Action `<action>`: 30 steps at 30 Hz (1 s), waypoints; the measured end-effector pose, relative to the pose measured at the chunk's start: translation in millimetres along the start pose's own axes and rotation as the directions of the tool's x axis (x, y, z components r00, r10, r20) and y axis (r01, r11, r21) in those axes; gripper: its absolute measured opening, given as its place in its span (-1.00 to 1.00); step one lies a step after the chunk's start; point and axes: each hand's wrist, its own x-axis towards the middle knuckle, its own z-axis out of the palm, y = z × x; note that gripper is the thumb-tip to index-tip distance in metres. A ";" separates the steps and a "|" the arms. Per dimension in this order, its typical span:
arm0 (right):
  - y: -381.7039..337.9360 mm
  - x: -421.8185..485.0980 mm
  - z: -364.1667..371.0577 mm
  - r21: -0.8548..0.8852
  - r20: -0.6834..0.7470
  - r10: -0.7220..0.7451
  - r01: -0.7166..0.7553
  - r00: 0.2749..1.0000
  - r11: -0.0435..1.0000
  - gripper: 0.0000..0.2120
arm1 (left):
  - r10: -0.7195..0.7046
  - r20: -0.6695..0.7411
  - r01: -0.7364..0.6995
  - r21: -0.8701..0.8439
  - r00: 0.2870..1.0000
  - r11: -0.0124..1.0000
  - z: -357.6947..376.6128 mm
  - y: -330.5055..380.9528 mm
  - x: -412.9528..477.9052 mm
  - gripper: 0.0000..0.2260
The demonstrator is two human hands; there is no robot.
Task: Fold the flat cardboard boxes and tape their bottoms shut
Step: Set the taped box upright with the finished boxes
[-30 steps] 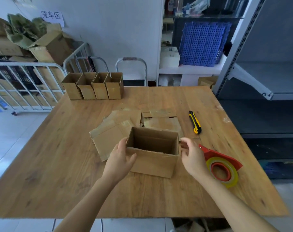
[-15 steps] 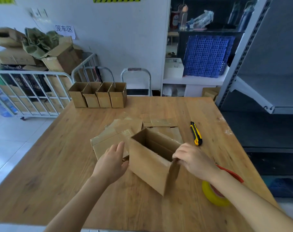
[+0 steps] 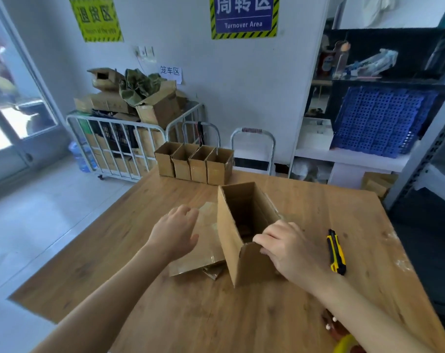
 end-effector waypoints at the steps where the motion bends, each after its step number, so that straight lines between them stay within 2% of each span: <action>1: -1.4 7.9 3.6 0.003 -0.002 -0.010 0.010 1.000 1.000 -0.71 | -0.013 -0.002 0.013 0.008 1.000 1.000 -2.0 -3.9 1.9 -0.49; 7: -11.3 67.3 40.3 0.017 0.016 -0.055 0.055 0.998 0.998 -0.73 | -0.088 -0.065 0.087 -0.010 0.994 0.996 -4.6 -42.1 22.1 -0.38; 13: -33.0 147.7 104.4 0.000 0.031 -0.046 0.046 0.998 0.999 -0.74 | -0.083 -0.075 0.085 0.029 0.994 0.996 5.6 -119.2 65.9 -0.36; 21: -69.8 279.7 209.2 -0.067 0.054 -0.068 0.072 0.996 0.995 -0.80 | -0.085 -0.020 0.085 0.004 0.996 0.996 33.7 -262.3 134.0 -0.48; 30: -85.6 373.1 327.2 -0.055 0.266 0.016 -0.001 0.964 0.998 -0.85 | -0.042 0.039 0.040 0.043 0.998 0.998 74.0 -352.6 171.0 -0.65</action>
